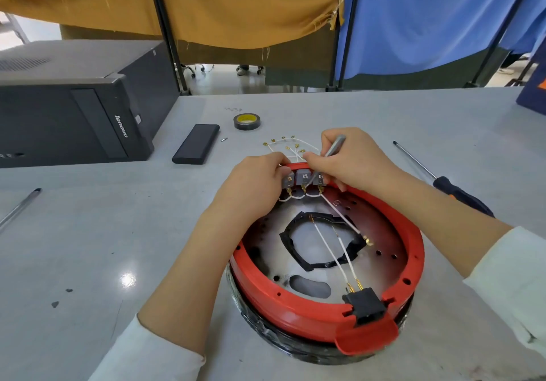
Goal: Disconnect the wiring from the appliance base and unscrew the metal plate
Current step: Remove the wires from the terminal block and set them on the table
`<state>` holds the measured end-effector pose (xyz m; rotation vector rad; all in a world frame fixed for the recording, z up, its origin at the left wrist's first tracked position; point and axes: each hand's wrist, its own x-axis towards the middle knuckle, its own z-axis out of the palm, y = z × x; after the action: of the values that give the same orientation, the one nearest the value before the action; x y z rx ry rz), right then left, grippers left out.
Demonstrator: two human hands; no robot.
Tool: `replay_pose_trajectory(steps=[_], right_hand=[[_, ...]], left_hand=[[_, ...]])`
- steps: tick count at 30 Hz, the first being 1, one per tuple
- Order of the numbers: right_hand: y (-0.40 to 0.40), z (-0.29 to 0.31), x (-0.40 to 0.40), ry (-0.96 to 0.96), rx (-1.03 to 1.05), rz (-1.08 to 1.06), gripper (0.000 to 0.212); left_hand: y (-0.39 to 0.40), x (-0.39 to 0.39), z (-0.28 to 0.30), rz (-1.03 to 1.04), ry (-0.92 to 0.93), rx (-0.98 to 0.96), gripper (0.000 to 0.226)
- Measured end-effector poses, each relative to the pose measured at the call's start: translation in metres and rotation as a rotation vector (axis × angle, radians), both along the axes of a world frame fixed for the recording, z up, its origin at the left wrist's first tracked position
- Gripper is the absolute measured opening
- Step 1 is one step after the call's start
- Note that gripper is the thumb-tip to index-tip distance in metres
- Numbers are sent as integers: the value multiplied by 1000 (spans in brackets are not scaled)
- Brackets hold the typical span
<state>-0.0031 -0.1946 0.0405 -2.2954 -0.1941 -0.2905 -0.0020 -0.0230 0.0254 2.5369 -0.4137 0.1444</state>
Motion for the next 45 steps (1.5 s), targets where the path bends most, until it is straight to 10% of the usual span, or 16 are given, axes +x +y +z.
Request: replay_pose_trajectory(steps=[10,24,45], right_hand=[[2,-15,1,-237,17,-144,43],[7,-1,16,42,27,-33,35],[10,-9,15,-106,-21,-115,36]], left_hand=[[0,2,-1,-11,19,-15,24],[0,-2,1,-9,14,-8,26],[-1,-3,1,-8,23,-15,26]])
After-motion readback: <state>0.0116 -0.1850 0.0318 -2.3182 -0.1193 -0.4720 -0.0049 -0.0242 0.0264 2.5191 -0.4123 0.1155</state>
